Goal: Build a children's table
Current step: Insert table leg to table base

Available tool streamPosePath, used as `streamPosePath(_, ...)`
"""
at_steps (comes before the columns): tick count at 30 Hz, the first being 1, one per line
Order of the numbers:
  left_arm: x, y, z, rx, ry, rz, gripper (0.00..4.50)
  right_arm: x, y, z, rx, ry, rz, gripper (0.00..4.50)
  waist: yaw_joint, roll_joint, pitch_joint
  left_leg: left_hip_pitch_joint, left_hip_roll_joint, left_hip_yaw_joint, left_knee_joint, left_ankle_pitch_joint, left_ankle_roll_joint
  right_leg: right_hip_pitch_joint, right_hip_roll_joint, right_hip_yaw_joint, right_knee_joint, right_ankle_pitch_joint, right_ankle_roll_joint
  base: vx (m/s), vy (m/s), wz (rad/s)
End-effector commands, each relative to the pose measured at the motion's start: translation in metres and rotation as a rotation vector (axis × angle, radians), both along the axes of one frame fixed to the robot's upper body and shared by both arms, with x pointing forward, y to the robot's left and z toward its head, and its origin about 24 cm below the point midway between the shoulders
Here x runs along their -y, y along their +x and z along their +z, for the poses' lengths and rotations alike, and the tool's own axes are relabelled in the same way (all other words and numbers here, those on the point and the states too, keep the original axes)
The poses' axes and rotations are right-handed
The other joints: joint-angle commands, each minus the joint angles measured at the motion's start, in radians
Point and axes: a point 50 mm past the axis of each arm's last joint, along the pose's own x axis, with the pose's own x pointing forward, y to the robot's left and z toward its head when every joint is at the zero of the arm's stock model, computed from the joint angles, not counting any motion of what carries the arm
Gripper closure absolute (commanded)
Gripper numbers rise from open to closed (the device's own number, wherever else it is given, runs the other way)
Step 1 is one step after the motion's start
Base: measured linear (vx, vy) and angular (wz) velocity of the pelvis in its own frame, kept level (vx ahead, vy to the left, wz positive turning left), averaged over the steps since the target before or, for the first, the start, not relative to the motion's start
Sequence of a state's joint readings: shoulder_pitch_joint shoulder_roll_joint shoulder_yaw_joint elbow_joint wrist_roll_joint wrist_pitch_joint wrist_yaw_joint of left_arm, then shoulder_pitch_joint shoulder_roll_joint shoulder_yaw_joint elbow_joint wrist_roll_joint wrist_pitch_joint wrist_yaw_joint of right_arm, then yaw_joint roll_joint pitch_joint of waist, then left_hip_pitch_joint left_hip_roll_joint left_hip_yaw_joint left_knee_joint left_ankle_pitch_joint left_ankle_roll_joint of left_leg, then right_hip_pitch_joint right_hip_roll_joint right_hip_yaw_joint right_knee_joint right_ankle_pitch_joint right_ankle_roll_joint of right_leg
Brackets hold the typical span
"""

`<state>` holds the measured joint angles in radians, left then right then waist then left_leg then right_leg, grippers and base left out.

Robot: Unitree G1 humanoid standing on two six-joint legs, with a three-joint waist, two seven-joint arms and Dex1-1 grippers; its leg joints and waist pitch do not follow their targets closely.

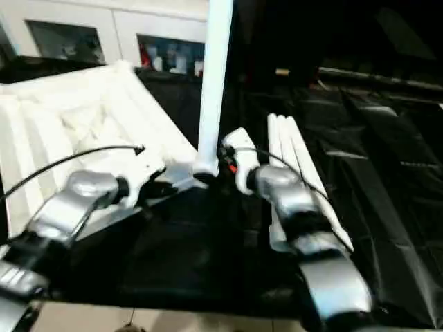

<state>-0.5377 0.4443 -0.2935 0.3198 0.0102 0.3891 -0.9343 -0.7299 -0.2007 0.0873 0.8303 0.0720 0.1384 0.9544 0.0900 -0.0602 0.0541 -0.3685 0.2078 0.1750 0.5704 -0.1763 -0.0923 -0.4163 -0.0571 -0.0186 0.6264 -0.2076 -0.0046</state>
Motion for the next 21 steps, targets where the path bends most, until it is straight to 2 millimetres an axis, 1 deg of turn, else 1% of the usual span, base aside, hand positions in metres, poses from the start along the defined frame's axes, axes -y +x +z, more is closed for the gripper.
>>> streamPosePath(1,0.019,-0.007,0.011,0.040,-0.061,-0.147,4.50,0.003,-0.001,0.006,0.032,0.004,0.036,0.32,0.000,0.010,-0.068,0.014,0.018,0.007,-0.049,-0.089,0.047,0.066,-0.059,0.031,-0.052,0.094,-0.260,0.000,0.000,0.00)
streamPosePath(2,0.020,-0.011,0.011,0.024,-0.069,-0.173,4.50,0.005,-0.003,0.006,0.033,0.004,0.050,0.32,0.001,0.011,-0.068,0.016,0.019,0.007,-0.049,-0.086,0.046,0.065,-0.059,0.030,-0.051,0.098,-0.264,0.000,0.000,0.00)
streamPosePath(5,0.021,-0.018,0.010,-0.004,-0.077,-0.221,4.50,0.009,-0.010,0.005,0.039,-0.013,0.101,0.32,0.004,0.011,-0.069,0.016,0.018,0.008,-0.046,-0.067,0.053,0.064,-0.056,0.028,-0.047,0.126,-0.270,0.000,0.000,0.00)
streamPosePath(7,0.021,-0.022,0.010,-0.005,-0.083,-0.254,4.50,0.012,-0.017,0.004,0.045,-0.019,0.151,0.32,0.009,0.010,-0.067,0.014,0.018,0.008,-0.045,-0.064,0.058,0.066,-0.056,0.029,-0.047,0.132,-0.261,0.000,0.000,0.00)
streamPosePath(9,0.020,-0.023,0.010,-0.008,-0.086,-0.268,4.50,0.013,-0.020,0.004,0.048,-0.021,0.171,0.32,0.009,0.008,-0.066,0.013,0.016,0.008,-0.046,-0.081,0.057,0.066,-0.057,0.030,-0.050,0.103,-0.256,0.000,0.000,0.00)
streamPosePath(10,0.020,-0.024,0.010,-0.009,-0.087,-0.273,4.50,0.014,-0.022,0.003,0.052,-0.025,0.180,0.32,0.008,0.009,-0.066,0.013,0.017,0.008,-0.046,-0.088,0.055,0.065,-0.057,0.029,-0.051,0.089,-0.255,0.000,0.000,0.00)
streamPosePath(13,0.019,-0.029,0.010,-0.019,-0.095,-0.296,4.50,0.016,-0.029,-0.003,0.042,-0.043,0.213,0.32,0.007,0.008,-0.065,0.013,0.019,0.005,-0.048,-0.116,0.039,0.065,-0.061,0.030,-0.055,0.023,-0.242,0.000,0.000,0.00)
streamPosePath(15,0.019,-0.029,0.010,-0.016,-0.094,-0.291,4.50,0.017,-0.030,-0.005,0.040,-0.053,0.216,0.32,0.005,0.007,-0.065,0.014,0.018,0.006,-0.048,-0.113,0.038,0.062,-0.058,0.029,-0.055,0.018,-0.243,0.000,0.000,0.00)
streamPosePath(17,0.019,-0.029,0.010,-0.015,-0.091,-0.286,4.50,0.016,-0.030,-0.005,0.039,-0.053,0.213,0.32,0.003,0.005,-0.066,0.013,0.017,0.006,-0.047,-0.110,0.040,0.063,-0.057,0.029,-0.055,0.020,-0.244,0.000,0.000,0.00)
streamPosePath(21,0.017,-0.028,0.009,-0.012,-0.083,-0.272,4.50,0.014,-0.029,-0.004,0.033,-0.036,0.202,0.32,0.002,0.005,-0.067,0.012,0.015,0.006,-0.045,-0.096,0.048,0.063,-0.057,0.029,-0.053,0.032,-0.243,0.000,0.000,0.00)
